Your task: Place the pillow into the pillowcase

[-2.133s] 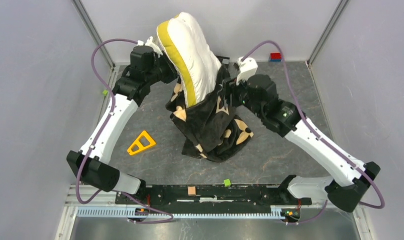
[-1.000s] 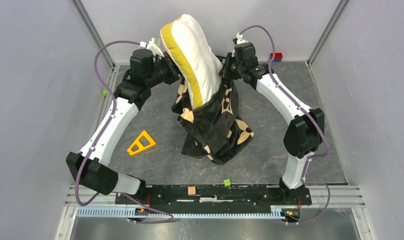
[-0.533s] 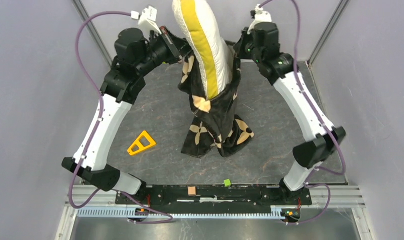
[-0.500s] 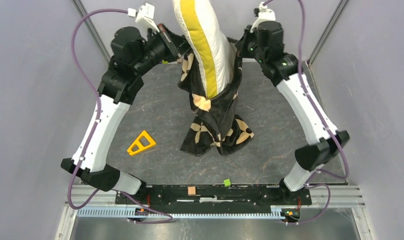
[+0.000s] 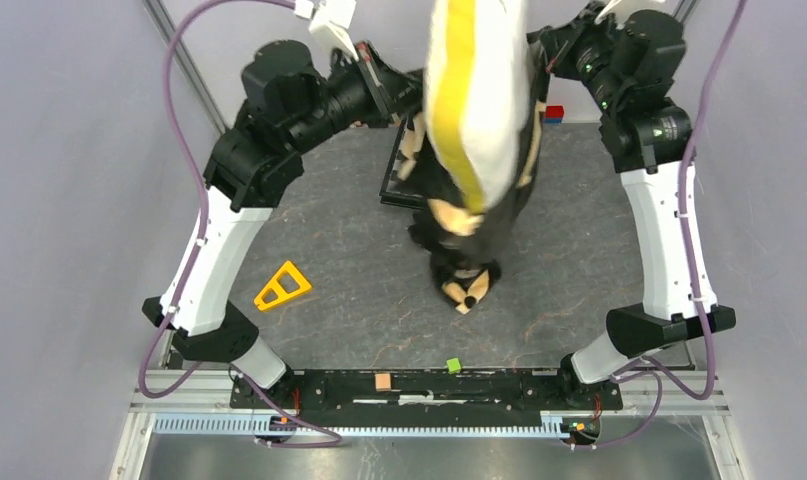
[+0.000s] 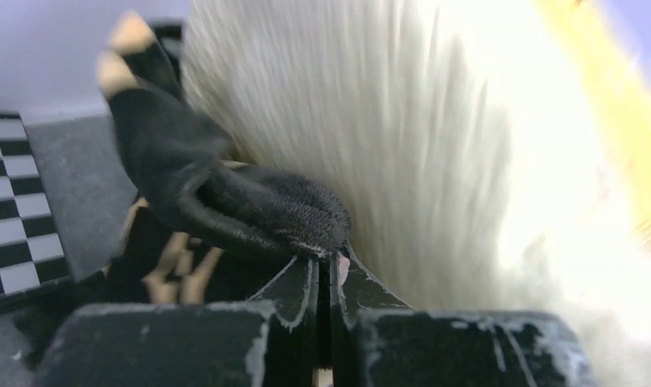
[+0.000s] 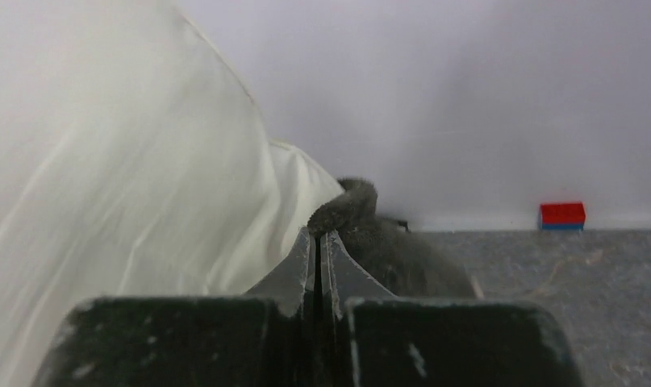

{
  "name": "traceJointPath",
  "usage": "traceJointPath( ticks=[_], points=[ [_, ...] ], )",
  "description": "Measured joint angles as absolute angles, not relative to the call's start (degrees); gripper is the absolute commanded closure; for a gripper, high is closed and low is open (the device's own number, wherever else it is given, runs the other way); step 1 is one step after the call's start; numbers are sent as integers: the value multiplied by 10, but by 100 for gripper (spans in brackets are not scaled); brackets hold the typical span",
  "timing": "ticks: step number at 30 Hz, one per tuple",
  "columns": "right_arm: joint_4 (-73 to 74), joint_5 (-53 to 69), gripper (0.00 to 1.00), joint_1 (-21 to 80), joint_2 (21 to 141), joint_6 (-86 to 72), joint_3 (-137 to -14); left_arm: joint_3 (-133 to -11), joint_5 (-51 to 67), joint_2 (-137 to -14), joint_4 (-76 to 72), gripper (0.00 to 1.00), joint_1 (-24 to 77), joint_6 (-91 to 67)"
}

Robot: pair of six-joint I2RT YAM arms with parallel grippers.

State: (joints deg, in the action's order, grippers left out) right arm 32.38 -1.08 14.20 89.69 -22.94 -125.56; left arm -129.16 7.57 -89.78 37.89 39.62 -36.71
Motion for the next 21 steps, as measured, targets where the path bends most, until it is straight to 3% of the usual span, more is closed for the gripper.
traceJointPath(
  ticks=[5,9,14,17,21],
  points=[
    [295,-8,100,177,869,-236,-1129,-1449,74,-961,416,97,353,-371],
    [338,-14,100,185,875,-222,-1165,-1419,77,-962,402,97,349,-383],
    [352,42,100,80,879,-242,-1246,-1294,80,-942,382,97,453,-381],
    [336,53,100,69,866,-252,-1214,-1359,93,-981,428,97,481,-370],
    [300,29,100,136,847,-243,-1147,-1423,137,-1005,441,97,377,-395]
  ],
)
